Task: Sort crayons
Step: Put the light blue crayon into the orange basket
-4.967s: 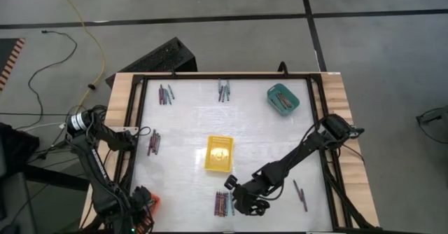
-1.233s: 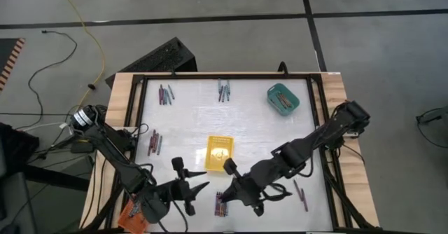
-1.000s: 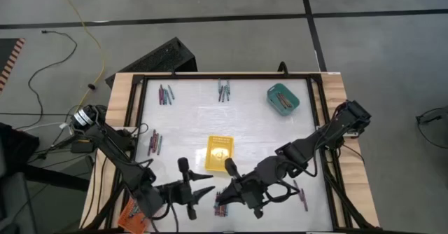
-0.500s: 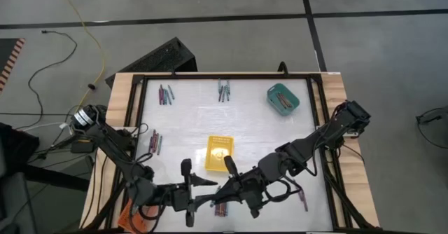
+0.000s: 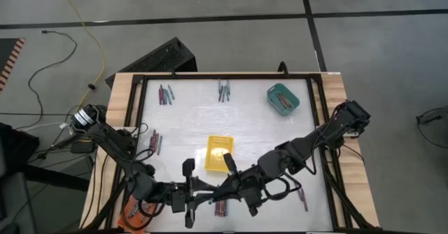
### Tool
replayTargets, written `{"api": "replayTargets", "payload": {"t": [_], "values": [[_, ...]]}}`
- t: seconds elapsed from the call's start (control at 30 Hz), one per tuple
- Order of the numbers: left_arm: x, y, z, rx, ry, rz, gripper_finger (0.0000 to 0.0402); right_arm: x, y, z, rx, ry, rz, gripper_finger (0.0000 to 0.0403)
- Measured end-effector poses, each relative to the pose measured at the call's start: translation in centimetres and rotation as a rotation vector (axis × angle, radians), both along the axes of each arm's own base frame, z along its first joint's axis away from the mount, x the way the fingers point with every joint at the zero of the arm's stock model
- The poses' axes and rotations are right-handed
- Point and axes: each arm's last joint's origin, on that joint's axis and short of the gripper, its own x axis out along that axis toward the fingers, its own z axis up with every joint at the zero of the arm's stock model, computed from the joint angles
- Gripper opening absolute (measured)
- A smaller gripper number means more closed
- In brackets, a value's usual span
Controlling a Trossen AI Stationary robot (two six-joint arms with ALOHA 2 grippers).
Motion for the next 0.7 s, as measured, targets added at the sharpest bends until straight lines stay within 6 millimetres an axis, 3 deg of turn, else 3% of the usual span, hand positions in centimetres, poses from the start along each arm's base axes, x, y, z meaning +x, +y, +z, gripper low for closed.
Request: {"api": "replayTargets", "payload": {"t": [0.1, 0.27, 0.7], "values": [[0.0, 0.0, -0.1, 0.017, 0.006, 0.001, 0.0013, 0.0, 0.0, 0.0, 0.002, 0.002, -0.002, 0.0000], [-0.1, -0.2, -0.3, 0.028, 0.028, 0.011, 0.0010, 0.1, -0.1, -0.3, 0.018, 0.037, -0.018, 0.0010], [-2.6, -2.6, -1.9, -0.041, 0.275, 0.166, 0.0007, 0.1, -0.9, -2.5, -0.024, 0.252, -0.213, 0.0121]]}}
